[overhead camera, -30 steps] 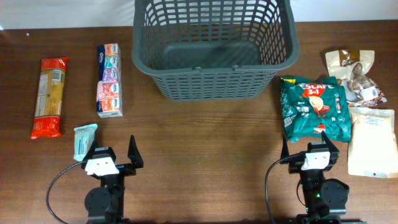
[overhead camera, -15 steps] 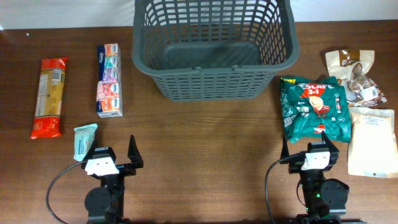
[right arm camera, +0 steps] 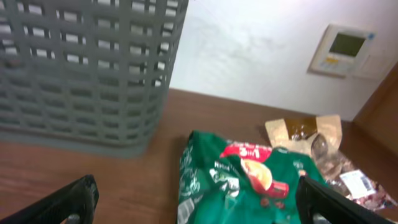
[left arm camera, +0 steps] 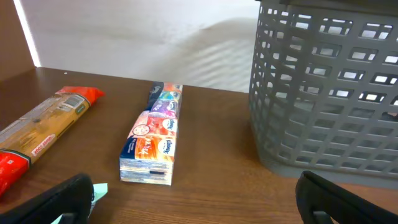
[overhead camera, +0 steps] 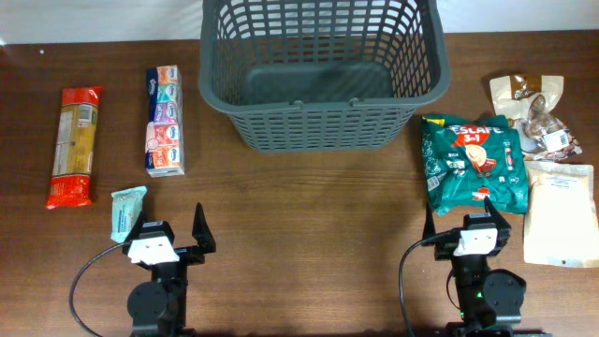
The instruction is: Pack container
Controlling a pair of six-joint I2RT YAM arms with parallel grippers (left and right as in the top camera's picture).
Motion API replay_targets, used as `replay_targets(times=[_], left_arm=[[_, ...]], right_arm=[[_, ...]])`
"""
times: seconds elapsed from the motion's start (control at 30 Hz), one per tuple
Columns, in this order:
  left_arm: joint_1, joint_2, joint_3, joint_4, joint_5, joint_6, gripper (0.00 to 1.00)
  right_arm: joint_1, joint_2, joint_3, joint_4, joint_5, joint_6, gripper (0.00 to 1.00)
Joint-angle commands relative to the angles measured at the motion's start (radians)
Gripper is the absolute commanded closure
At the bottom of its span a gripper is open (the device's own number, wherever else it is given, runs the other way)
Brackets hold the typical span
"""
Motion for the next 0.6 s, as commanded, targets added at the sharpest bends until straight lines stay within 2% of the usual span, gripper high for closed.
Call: replay_targets(times=[0.0,0.07,0.17,0.3,0.43,0.57], left_arm=[[0.006,-0.008,-0.006,0.001,-0.005,-0.002,0.01],[0.006,-0.008,-0.006,0.002,-0.005,-0.002,0.01],[0.006,-0.008,-0.006,0.001,-0.005,-0.002,0.01],[0.006,-0.008,-0.006,0.002,-0.005,-0.002,0.01],[0.006,-0.008,-0.006,0.002,-0.005,-0.002,0.01],[0.006,-0.008,-0.006,0.001,-0.005,-0.002,0.01]], right_arm=[[0.006,-0.013,-0.002,0.043,-0.066,0.057,0.01],[0.006,-0.013,0.037,0.041,-0.130,0.094,0.01],[0.006,-0.012,0.159,-0.047,-0.153,0.111,0.01],[0.006,0.020,0.372,-0.253,-0.016,0.106,0.01],[0.006,0.132,0.608,-0.452,0.086,0.048,0.01],[0.006,0.328,0.887,-0.687,0.166,0.040,0.01]])
